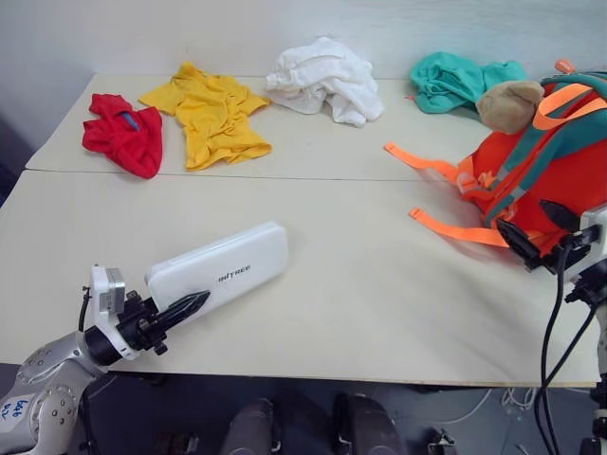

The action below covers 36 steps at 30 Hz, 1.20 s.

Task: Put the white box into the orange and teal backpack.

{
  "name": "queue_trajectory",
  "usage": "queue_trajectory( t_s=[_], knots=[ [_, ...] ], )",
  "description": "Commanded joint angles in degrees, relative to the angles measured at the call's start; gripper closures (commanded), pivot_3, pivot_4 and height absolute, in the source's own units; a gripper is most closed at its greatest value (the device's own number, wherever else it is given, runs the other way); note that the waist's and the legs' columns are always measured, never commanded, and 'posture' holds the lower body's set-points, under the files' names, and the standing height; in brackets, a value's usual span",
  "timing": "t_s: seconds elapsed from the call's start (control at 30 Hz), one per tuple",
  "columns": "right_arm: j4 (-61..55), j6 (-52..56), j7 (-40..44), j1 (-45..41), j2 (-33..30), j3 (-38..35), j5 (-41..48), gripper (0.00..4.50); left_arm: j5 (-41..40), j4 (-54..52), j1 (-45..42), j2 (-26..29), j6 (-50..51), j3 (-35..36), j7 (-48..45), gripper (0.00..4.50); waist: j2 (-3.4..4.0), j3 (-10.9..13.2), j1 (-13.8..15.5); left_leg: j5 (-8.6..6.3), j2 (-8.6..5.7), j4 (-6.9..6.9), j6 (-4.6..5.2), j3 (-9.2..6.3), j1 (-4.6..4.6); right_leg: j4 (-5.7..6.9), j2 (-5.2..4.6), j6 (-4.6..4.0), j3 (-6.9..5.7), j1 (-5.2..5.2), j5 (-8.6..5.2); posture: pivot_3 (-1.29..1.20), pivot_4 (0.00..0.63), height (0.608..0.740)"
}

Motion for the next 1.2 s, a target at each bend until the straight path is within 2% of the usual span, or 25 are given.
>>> queue_trajectory(
  t_s=[0.03,0.2,0.33,0.37,0.43,0.5,0.53,0.73,0.8,0.93,1.07,1.2],
  knots=[
    [0.5,-2.3,-5.5,-5.0,2.0,1.3,-2.2,0.03,-1.9,-0.5,-1.4,0.8,-0.4,-0.1,-0.5,3.15,0.04,0.0,-0.3,0.00,-0.02,0.01,0.00,0.05,0.00,0.03,-0.01,0.00,0.05,-0.03,0.00,0.00,0.150,0.740],
    [9.0,-5.8,-9.8,-14.4,5.0,6.6,-7.8,0.03,-2.4,0.3,-3.1,1.3,0.2,-0.7,-0.7,3.15,0.03,0.0,-1.1,0.01,-0.04,0.01,0.01,0.08,-0.04,0.06,0.00,0.00,0.07,-0.10,0.00,0.00,0.150,0.740],
    [21.2,-11.8,-17.3,-24.7,7.0,9.0,-13.1,0.03,-3.2,0.5,-4.1,1.7,1.2,-0.5,-0.7,3.15,0.03,0.0,-1.3,0.09,-0.05,0.10,0.05,0.17,-0.11,0.39,0.01,0.00,0.14,-0.21,0.00,0.00,0.150,0.740],
    [24.0,-13.1,-18.8,-26.6,7.1,9.4,-14.2,0.20,-3.4,0.6,-4.3,1.7,1.3,-0.3,-0.6,3.15,0.03,0.0,-1.3,0.11,-0.05,0.12,0.05,0.20,-0.17,0.44,0.01,0.00,0.16,-0.28,0.00,0.00,0.150,0.740],
    [29.0,-15.4,-20.8,-29.8,7.4,9.7,-15.3,0.66,-3.8,0.6,-4.3,1.7,1.3,0.2,-0.2,3.15,0.03,0.0,-1.3,0.14,-0.06,0.13,0.05,0.23,-0.22,0.47,0.01,0.00,0.21,-0.36,0.00,0.00,0.150,0.740],
    [32.4,-18.0,-21.1,-32.0,7.7,9.9,-15.5,1.30,-4.2,0.4,-4.1,1.4,1.1,0.6,0.2,3.15,0.03,0.0,-1.3,0.15,-0.04,0.14,0.05,0.23,-0.24,0.46,0.03,0.00,0.22,-0.38,0.00,0.00,0.150,0.740],
    [33.6,-19.5,-20.3,-32.8,7.9,9.9,-15.1,1.77,-4.5,0.3,-4.0,1.1,1.0,0.8,0.6,3.15,0.03,0.0,-1.3,0.16,-0.05,0.14,0.06,0.25,-0.27,0.46,0.02,0.01,0.23,-0.40,0.00,0.00,0.150,0.740],
    [33.5,-24.3,-4.3,-34.8,10.1,9.6,-7.6,3.87,-7.8,-0.1,-3.7,-0.3,1.3,2.8,2.6,3.15,0.03,0.0,-1.4,0.17,-0.04,0.19,0.08,0.27,-0.30,0.52,0.03,0.01,0.26,-0.44,0.00,0.00,0.150,0.740],
    [28.7,-18.2,4.5,-35.0,11.4,10.4,-2.2,4.44,-8.9,0.7,-3.3,0.1,1.5,4.5,3.0,3.15,0.03,0.0,-1.5,0.17,-0.02,0.17,0.08,0.29,-0.30,0.54,0.04,0.01,0.29,-0.47,0.00,0.00,0.150,0.740],
    [11.6,-0.2,15.8,-32.4,13.1,16.3,6.7,4.46,-9.6,4.3,-3.5,0.8,1.0,8.2,3.8,3.15,0.03,0.0,-2.2,0.19,0.05,0.12,0.06,0.31,-0.31,0.61,0.06,0.00,0.34,-0.57,0.00,0.00,0.150,0.740],
    [-7.5,17.2,18.7,-27.7,13.2,22.1,15.5,4.46,-9.7,7.2,-3.9,1.3,0.7,11.0,4.4,3.15,0.03,0.0,-2.6,0.20,0.07,0.06,0.03,0.32,-0.46,0.66,0.06,-0.01,0.34,-0.79,-0.01,0.00,0.150,0.740],
    [-24.7,34.3,19.9,-22.8,11.0,24.9,29.3,4.46,-9.5,7.7,-2.5,2.4,1.3,12.7,4.1,3.15,0.02,0.0,-2.2,0.19,0.06,0.20,0.04,0.21,-0.84,0.67,0.02,-0.01,0.26,-1.02,-0.01,0.00,0.150,0.740]
  ],
)
